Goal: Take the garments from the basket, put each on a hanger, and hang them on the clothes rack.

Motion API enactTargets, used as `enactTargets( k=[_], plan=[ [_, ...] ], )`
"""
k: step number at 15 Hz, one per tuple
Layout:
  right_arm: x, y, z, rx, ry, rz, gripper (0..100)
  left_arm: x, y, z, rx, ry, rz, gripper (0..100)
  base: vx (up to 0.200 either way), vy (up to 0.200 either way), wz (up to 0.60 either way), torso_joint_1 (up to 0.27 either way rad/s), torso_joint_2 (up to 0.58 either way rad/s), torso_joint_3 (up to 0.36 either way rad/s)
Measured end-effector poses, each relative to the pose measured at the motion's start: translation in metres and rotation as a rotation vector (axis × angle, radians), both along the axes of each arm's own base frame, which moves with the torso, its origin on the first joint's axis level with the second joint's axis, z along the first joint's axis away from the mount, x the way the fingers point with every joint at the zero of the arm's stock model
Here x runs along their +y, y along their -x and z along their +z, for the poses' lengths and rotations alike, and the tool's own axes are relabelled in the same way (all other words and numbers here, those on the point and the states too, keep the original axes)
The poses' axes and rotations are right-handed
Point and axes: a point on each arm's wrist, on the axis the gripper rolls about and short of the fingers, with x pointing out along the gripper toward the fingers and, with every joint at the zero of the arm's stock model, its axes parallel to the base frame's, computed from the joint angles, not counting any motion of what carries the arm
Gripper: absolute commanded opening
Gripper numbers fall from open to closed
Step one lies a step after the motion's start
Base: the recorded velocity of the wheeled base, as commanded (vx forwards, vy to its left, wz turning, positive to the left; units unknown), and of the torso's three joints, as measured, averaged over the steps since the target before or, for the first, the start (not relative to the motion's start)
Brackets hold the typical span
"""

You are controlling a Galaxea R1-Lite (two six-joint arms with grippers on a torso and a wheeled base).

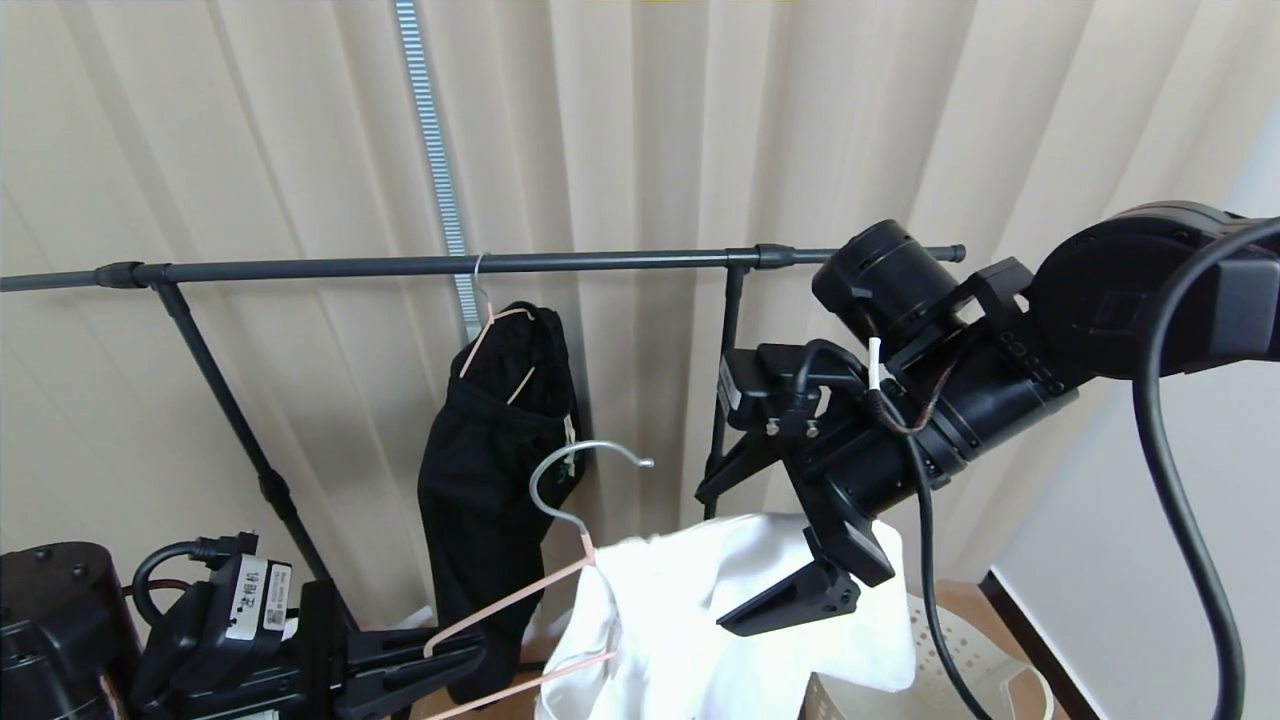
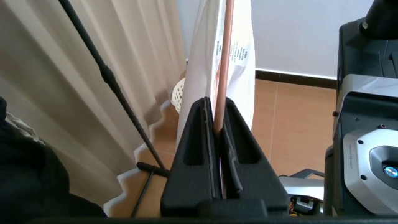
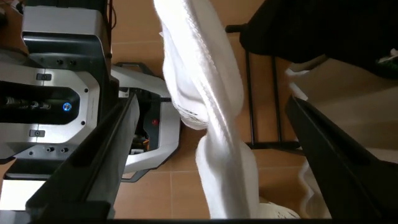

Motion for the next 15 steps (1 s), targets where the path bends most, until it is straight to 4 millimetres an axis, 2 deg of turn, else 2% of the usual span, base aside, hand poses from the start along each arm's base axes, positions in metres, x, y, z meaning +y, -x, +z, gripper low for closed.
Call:
enactTargets(
  k=[7, 8, 15],
  plan=[
    [0.0036, -0.0054, -0.0077, 0.010, 0.021, -0.004, 100, -0.0007, 0.0005, 0.0004, -0.002, 0.001, -0.004, 0, 0.000, 0.000, 0.00, 0.000, 0.00, 0.000],
    [0.0036, -0.0053, -0.0078, 0.010, 0.021, -0.004, 0, -0.0007, 0.0004, 0.0004, -0.002, 0.001, -0.004, 0, 0.000, 0.000, 0.00, 0.000, 0.00, 0.000],
    [0.0023, -0.0034, -0.0072, 0.012, 0.023, -0.003, 0, -0.0005, 0.0003, 0.0004, 0.000, 0.002, -0.001, 0, 0.000, 0.000, 0.00, 0.000, 0.00, 0.000]
  ],
)
